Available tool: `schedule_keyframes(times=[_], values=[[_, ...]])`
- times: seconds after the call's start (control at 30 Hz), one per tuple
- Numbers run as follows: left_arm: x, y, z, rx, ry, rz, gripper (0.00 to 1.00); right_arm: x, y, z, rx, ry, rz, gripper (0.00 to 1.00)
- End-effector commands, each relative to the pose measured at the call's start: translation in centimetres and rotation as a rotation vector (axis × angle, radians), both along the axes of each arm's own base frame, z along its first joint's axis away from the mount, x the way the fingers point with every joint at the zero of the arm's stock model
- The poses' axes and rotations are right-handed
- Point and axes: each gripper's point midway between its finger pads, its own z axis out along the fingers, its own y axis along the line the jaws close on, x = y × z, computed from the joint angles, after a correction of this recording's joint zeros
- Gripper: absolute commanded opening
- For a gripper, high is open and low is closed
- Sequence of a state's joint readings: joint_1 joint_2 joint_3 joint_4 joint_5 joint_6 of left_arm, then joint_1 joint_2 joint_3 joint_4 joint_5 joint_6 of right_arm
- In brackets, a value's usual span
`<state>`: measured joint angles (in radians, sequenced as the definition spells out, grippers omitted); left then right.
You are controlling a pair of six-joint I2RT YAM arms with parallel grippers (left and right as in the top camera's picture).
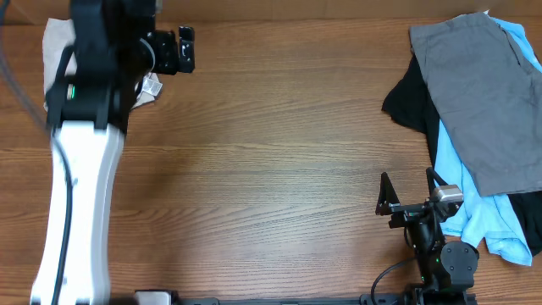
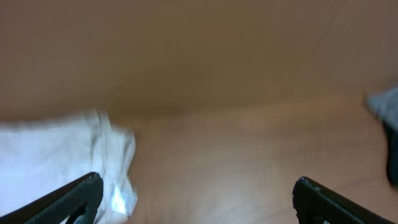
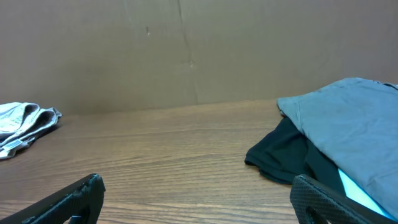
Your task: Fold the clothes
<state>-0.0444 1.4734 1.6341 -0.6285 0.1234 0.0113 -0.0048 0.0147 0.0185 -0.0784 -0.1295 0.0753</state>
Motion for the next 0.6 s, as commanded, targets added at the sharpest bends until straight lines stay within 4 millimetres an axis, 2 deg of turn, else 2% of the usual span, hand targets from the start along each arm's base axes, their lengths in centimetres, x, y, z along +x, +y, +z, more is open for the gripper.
schedule_keyframes(times=[0.0,0.17,0.27,0.43,0.57], values=[[-2.5,0.7,-1.9,0.005,-0.061,0.008,1.0,0.0,0.0,-0.1,0.004,-0.006,-0.001,1.0],[-7.9,2.8,-7.3,-0.018,-0.091,0.035,1.0,0.0,0.0,-0.1,0.004,-0.006,-0.001,1.0],[-11.3,2.9,-11.4,-0.015,-0.127,0.044,1.0,0.0,0.0,-0.1,0.004,-0.006,-0.001,1.0],[-15.4,2.6,-16.1,-0.074,-0.255,0.064,1.0,0.0,0.0,-0.1,0.004,-0.006,-0.001,1.0],[-17.3,2.5,-18.7,-0.091,-0.3,0.068,1.0,0.0,0.0,-0.1,0.003,-0.006,-0.001,1.0]])
